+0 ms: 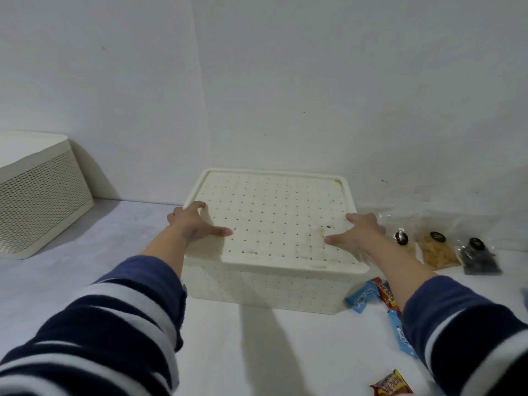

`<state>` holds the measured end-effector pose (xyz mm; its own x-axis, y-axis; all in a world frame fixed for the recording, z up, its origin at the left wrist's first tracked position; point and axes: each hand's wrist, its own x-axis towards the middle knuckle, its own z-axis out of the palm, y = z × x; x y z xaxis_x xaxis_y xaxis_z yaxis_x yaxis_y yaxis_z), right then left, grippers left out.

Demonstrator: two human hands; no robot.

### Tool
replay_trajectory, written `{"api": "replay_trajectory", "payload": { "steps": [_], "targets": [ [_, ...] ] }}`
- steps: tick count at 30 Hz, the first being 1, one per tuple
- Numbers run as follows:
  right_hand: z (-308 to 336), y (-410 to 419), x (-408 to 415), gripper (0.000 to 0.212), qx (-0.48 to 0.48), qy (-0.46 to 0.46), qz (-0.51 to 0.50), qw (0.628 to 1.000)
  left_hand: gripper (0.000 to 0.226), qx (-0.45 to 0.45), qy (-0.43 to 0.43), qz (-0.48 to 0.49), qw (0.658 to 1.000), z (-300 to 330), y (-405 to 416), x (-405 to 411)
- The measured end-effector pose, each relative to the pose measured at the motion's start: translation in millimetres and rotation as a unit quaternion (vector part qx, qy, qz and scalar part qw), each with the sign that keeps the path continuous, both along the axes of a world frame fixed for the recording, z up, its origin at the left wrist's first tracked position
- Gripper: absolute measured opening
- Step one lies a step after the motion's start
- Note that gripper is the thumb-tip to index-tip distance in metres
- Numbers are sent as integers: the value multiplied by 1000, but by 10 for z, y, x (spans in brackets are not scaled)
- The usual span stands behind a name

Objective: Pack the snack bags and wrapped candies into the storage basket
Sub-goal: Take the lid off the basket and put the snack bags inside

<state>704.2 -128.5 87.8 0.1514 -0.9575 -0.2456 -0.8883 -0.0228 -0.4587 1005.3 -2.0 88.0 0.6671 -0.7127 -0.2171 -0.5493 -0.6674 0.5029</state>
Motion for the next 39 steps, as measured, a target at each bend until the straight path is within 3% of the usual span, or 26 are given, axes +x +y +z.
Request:
{"api": "replay_trajectory", "payload": {
  "steps": [5, 10, 17, 24, 32, 39],
  "targets": [
    [343, 168, -142, 102, -42, -52, 6, 998, 110, -85, -11, 15, 996, 235, 221, -128],
    [525, 606, -451, 120, 11, -53, 37, 998, 114, -106, -31, 23, 994, 450, 809, -470],
    [274, 1541, -893, 138, 79, -14, 96, 992, 115, -13, -38, 49, 998, 387, 2063, -1121],
    [-168, 2447, -1027, 132, 132, 52, 139, 980, 114, 95, -31, 78, 992, -102, 3112, -1525],
    [-578, 2763, -727, 129, 181, 74, 145, 970, 111, 117, -22, 74, 990, -473, 3483, -1150],
    [-966, 2841, -191, 132, 220, 93, 114, 964, 94, 112, -3, 49, 992, -724, 3434, -504]
  ]
}}
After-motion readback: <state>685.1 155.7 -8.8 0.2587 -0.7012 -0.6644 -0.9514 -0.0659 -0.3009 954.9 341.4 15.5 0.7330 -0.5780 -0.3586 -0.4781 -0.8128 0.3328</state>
